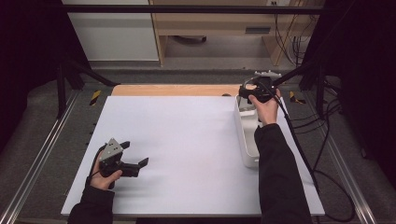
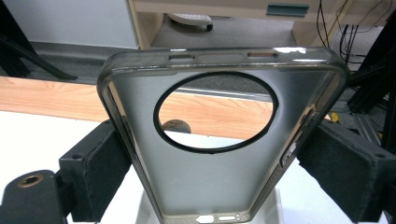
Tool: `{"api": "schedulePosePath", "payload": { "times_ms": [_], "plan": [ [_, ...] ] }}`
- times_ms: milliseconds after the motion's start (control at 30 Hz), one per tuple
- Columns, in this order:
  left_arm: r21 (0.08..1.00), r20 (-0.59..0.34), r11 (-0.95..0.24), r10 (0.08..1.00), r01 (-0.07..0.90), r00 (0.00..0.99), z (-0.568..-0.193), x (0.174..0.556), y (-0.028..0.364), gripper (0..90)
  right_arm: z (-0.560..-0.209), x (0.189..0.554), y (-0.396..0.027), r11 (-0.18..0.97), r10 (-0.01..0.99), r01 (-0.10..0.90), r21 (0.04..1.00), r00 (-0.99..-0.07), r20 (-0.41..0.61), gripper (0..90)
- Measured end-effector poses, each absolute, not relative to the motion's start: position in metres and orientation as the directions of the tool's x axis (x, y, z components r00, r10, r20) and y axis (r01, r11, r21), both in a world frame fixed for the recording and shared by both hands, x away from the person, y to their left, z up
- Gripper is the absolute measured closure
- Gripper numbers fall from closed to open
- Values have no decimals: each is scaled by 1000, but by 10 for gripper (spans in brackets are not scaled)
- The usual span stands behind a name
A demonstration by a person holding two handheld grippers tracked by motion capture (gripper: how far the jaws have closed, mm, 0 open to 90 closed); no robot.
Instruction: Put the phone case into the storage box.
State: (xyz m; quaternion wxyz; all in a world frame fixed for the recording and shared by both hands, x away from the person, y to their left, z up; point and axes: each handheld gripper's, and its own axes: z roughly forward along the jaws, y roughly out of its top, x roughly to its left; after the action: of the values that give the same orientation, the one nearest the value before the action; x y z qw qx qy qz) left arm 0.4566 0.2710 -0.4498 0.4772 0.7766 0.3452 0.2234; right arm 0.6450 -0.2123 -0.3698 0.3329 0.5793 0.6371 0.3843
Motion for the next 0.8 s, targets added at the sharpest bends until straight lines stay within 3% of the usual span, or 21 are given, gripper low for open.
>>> {"api": "schedulePosePath", "payload": {
  "times_ms": [800],
  "plan": [
    [893,24,-316,745,322,666,-451,457,270,0,-392,655,-208,35,996,522,852,-89,13,112]
  ]
}}
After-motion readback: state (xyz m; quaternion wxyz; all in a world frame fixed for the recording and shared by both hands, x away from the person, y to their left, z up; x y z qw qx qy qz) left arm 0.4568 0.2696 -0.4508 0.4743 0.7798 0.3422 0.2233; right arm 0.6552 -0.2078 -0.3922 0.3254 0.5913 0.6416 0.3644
